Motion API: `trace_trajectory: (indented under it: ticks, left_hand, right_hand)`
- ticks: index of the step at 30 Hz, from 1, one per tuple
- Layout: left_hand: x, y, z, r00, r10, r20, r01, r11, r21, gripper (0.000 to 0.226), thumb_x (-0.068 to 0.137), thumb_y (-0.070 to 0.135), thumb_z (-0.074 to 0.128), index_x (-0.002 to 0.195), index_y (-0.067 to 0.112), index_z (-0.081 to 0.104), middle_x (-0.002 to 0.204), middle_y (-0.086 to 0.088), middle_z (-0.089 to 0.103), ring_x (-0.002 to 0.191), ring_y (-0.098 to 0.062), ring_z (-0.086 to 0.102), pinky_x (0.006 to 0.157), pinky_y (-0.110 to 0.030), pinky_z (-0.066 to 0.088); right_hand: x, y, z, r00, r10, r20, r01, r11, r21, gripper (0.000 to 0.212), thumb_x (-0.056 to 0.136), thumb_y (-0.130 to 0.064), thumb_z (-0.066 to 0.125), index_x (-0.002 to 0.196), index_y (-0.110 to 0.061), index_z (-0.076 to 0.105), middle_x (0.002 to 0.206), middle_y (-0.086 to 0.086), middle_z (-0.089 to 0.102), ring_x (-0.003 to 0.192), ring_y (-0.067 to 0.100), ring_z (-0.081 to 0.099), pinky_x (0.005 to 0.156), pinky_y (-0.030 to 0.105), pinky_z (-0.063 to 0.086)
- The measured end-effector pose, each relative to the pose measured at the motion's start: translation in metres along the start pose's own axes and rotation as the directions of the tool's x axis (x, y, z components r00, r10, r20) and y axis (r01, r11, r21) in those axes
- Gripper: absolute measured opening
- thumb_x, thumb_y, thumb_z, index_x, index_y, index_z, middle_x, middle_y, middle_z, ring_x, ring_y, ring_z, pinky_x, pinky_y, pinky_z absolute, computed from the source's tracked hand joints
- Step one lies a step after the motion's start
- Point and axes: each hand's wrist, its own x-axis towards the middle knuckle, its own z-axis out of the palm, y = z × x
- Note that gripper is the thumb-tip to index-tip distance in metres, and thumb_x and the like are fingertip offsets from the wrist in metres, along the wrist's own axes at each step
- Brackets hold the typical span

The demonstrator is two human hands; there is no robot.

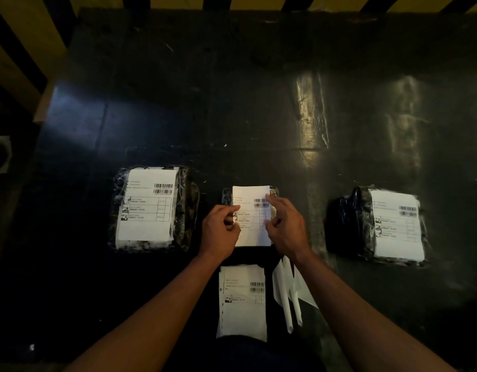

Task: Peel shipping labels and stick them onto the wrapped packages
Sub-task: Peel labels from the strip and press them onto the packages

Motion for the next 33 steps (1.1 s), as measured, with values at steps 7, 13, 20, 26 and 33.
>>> trace_trajectory:
  ticks: [7, 13, 20, 26, 33]
  left_hand:
    - [0.003, -0.003, 0.001, 0.999, 0.022, 0.039, -0.024, 0.999, 0.037, 0.049, 0.085, -0.008, 0.072, 0.129, 0.014, 0.068, 0.118, 0.005, 0.056, 0.096, -0.004, 0.060, 0.080, -0.006, 0.053]
    - [0.007, -0.002, 0.001, 0.997, 0.036, 0.067, -0.042, 0.994, 0.104, 0.050, 0.084, -0.007, 0.073, 0.129, 0.014, 0.067, 0.123, 0.001, 0.057, 0.098, -0.009, 0.062, 0.073, -0.009, 0.054]
    - [0.004, -0.006, 0.002, 0.999, 0.031, 0.015, -0.033, 0.977, 0.211, 0.044, 0.082, 0.002, 0.078, 0.122, 0.018, 0.070, 0.121, 0.006, 0.046, 0.106, -0.013, 0.056, 0.091, -0.029, 0.058]
    - [0.001, -0.008, -0.002, 0.996, 0.089, -0.006, -0.082, 0.938, 0.336, 0.047, 0.082, 0.008, 0.076, 0.126, 0.021, 0.066, 0.125, 0.003, 0.049, 0.116, -0.018, 0.047, 0.100, -0.034, 0.052]
    - [-0.017, -0.022, 0.004, 0.942, 0.220, 0.254, -0.310, 0.861, 0.403, 0.062, 0.097, 0.022, 0.061, 0.156, 0.021, 0.040, 0.167, 0.003, 0.028, 0.155, -0.014, 0.015, 0.126, -0.031, 0.019]
  right_hand:
    - [0.002, -0.001, 0.004, 0.999, 0.024, 0.023, -0.023, 0.998, -0.065, 0.065, 0.088, -0.010, 0.075, 0.147, -0.023, 0.051, 0.145, -0.008, 0.050, 0.113, 0.016, 0.065, 0.093, 0.036, 0.060]
    - [0.003, -0.002, 0.003, 0.998, -0.027, 0.057, 0.036, 0.985, -0.166, 0.063, 0.090, -0.012, 0.072, 0.148, -0.018, 0.050, 0.148, -0.003, 0.047, 0.113, 0.019, 0.064, 0.095, 0.030, 0.057]
    - [0.003, -0.004, 0.002, 0.997, -0.014, 0.078, 0.035, 0.962, -0.270, 0.064, 0.091, -0.020, 0.072, 0.150, -0.024, 0.047, 0.149, -0.003, 0.041, 0.114, 0.018, 0.062, 0.089, 0.030, 0.059]
    - [-0.001, 0.007, -0.003, 0.995, -0.032, -0.090, 0.003, 0.950, -0.312, 0.048, 0.089, -0.030, 0.072, 0.135, -0.023, 0.061, 0.124, 0.002, 0.047, 0.100, 0.019, 0.058, 0.080, 0.035, 0.058]
    - [-0.031, 0.011, 0.005, 0.936, -0.336, 0.106, 0.346, 0.819, -0.457, 0.054, 0.093, -0.028, 0.055, 0.146, -0.019, 0.051, 0.157, 0.006, 0.045, 0.148, 0.026, 0.037, 0.114, 0.046, 0.036]
